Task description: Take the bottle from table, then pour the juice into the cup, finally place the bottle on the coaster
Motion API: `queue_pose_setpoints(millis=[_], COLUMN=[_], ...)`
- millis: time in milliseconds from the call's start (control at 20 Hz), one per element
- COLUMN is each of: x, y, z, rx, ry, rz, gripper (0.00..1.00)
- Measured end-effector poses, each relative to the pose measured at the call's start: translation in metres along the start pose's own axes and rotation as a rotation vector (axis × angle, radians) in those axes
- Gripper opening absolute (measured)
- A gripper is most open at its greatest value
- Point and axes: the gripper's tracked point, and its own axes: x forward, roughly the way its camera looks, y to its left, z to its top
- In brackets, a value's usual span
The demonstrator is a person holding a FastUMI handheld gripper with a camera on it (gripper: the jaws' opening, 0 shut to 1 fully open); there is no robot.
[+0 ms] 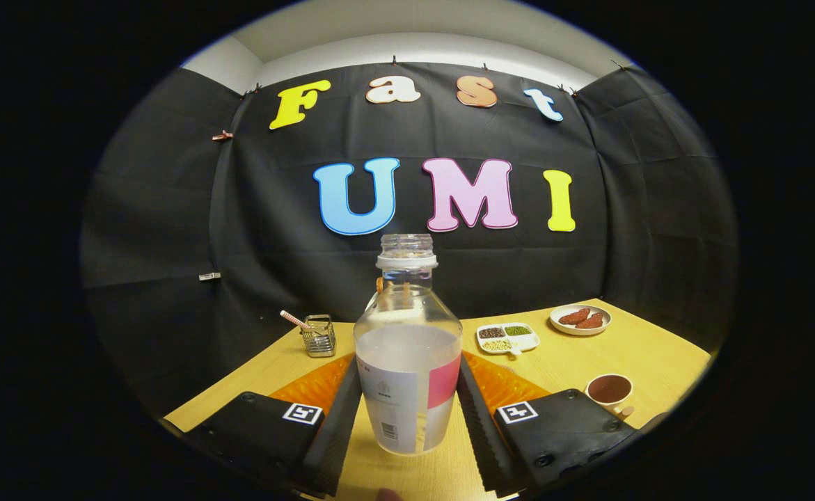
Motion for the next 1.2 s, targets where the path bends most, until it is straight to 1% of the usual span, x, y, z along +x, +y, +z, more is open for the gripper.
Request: queue_pose_setpoints(millis=[300,500,750,1050,1200], x=[0.005,0.005,0.007,0.011,0.014], y=[-0.02,-0.04,-0.052,-0.066,-0.078], z=[0.006,0.0,-0.023,-0.051,-0.061], rx=[0.005,0.066,0.249,0.51,0.625], ry=[-0.003,0.01,0.078,0.164,0.185], rz=[-0.031,-0.071,-0.061,-0.041,-0.049], gripper=[0.76,0.76,0.76,0.76,0.76])
